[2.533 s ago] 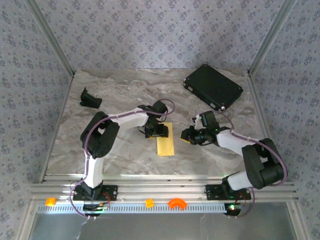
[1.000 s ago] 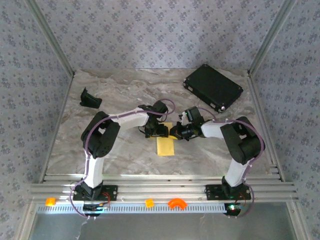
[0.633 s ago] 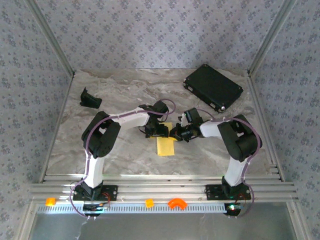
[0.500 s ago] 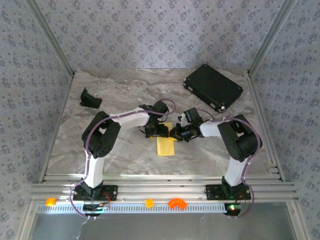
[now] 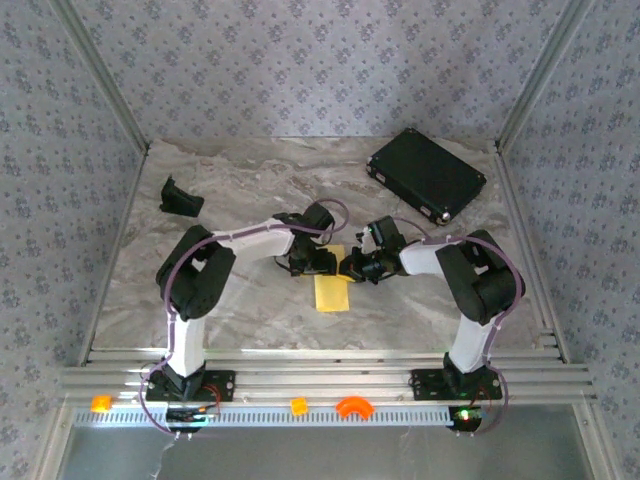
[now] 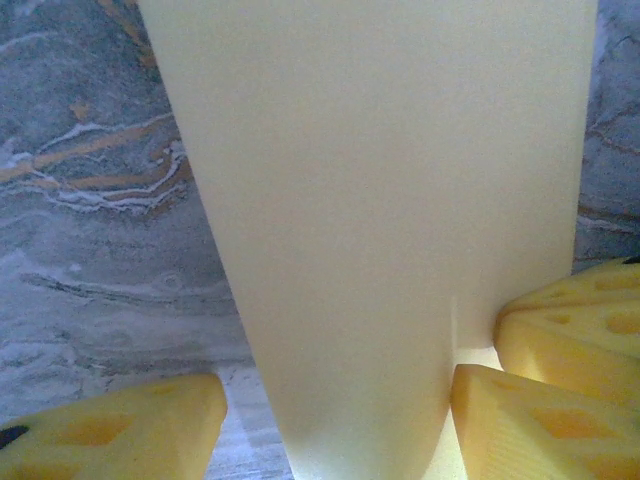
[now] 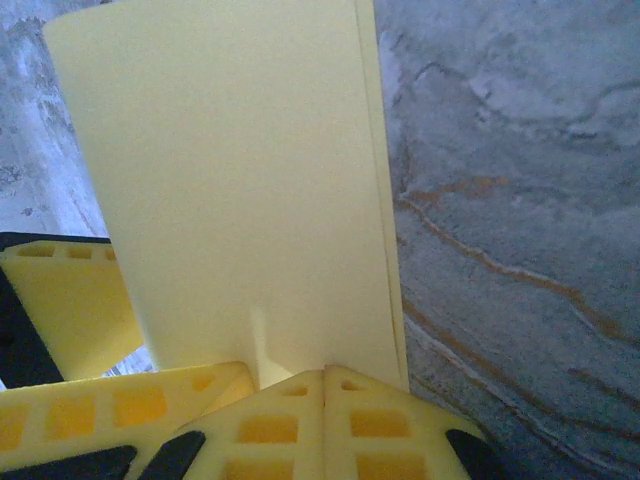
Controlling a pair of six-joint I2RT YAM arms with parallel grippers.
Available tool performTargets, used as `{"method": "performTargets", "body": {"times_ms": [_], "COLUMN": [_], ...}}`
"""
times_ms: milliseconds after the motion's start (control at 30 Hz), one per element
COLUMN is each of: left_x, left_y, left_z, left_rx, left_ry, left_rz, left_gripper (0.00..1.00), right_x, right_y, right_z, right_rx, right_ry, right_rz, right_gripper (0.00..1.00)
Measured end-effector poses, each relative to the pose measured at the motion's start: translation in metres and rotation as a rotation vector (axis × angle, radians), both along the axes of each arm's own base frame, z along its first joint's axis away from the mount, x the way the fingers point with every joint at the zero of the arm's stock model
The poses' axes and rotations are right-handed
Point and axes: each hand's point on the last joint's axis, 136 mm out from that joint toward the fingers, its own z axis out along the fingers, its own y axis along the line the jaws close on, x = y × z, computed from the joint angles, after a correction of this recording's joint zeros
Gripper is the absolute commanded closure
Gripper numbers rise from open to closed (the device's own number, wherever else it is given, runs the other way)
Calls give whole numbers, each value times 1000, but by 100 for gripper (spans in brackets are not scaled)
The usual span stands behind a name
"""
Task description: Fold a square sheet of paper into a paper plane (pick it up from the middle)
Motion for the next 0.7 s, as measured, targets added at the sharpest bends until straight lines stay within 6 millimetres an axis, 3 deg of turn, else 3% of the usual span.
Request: {"method": "performTargets", "body": {"times_ms": [400,533,700], "left_x": [1,1,1], "left_y": [3,5,6], "left_z": [0,-4,-11], "left_rx": [-46,-33,-14], "left_ry": [-36,-32,-20], "left_rz": [40,44,46], "left_gripper": [42,43,44], "right_x": [0,0,13], "right_y": [0,-2,-14], "right_z": [1,5,39], "right_rx": [13,13,43], "right_ry": [-3,-4,-65], "right_rz": [-15,-22,-67], "right_gripper": [100,89,85]}}
